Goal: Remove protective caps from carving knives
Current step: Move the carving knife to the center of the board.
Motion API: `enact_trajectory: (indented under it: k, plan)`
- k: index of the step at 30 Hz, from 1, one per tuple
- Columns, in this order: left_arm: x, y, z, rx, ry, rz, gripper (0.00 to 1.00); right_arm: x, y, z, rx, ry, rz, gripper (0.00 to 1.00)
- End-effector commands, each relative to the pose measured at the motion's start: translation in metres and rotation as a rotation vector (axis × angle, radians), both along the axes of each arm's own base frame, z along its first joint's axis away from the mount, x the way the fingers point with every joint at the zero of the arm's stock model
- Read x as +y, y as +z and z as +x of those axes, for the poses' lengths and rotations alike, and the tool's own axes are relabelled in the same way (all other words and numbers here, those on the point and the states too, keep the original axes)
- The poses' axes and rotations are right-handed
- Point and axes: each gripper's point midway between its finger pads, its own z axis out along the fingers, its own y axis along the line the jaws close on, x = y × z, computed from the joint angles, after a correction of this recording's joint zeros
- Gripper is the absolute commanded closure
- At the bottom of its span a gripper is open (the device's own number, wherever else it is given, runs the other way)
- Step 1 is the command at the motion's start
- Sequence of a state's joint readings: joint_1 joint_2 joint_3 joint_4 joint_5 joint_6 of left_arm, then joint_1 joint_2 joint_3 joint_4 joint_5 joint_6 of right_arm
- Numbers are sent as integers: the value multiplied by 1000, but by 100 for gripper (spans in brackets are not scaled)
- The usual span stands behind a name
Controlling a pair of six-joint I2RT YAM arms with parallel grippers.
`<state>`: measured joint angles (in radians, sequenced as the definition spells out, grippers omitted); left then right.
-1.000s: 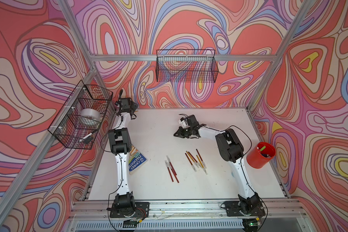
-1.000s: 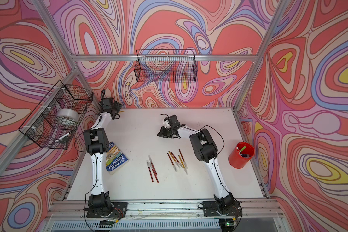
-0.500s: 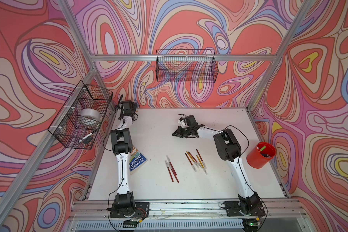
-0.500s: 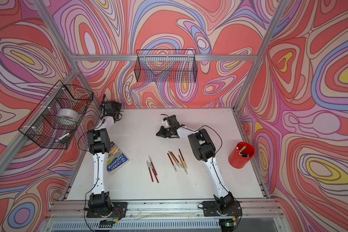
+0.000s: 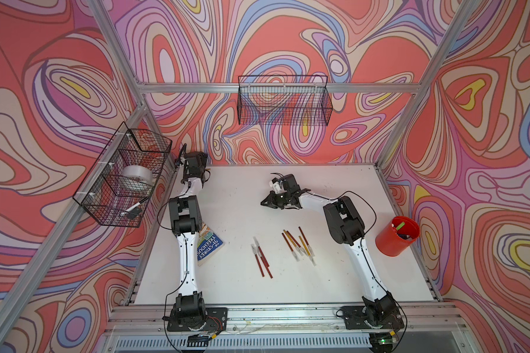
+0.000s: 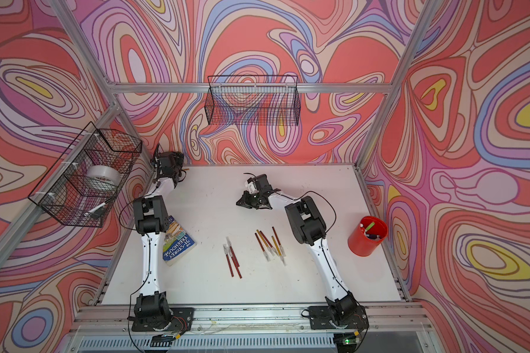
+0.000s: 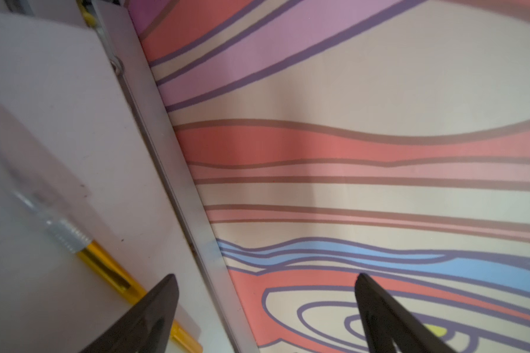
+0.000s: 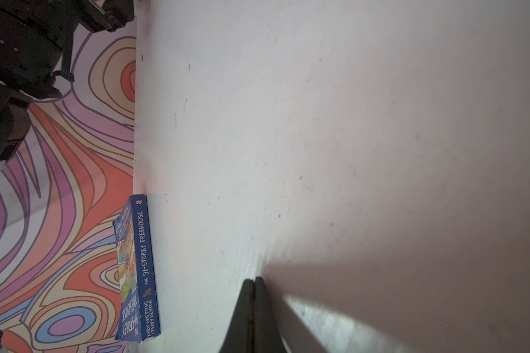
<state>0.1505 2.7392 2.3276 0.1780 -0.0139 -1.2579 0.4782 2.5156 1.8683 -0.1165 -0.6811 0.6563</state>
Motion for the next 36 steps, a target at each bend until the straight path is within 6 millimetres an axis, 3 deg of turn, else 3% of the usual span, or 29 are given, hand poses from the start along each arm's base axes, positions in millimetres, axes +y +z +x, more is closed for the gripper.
enact_trajectory:
  k: [1, 10, 19, 28, 36]
  plan:
    - [15, 21, 5, -93, 58, -5, 7, -9, -37, -6, 76, -21, -50, 100]
    - [32, 7, 6, -75, 101, 0, 7, -10, -50, -9, 105, -28, -60, 100]
    - [29, -10, -8, 13, 72, -9, 7, -13, -39, -11, 90, -34, -55, 100]
    - [31, -14, -19, 63, 46, -20, 6, -19, -31, -18, 76, -48, -60, 100]
    - [23, 0, -27, 73, 12, -31, 6, -17, -33, -17, 80, -49, -51, 100]
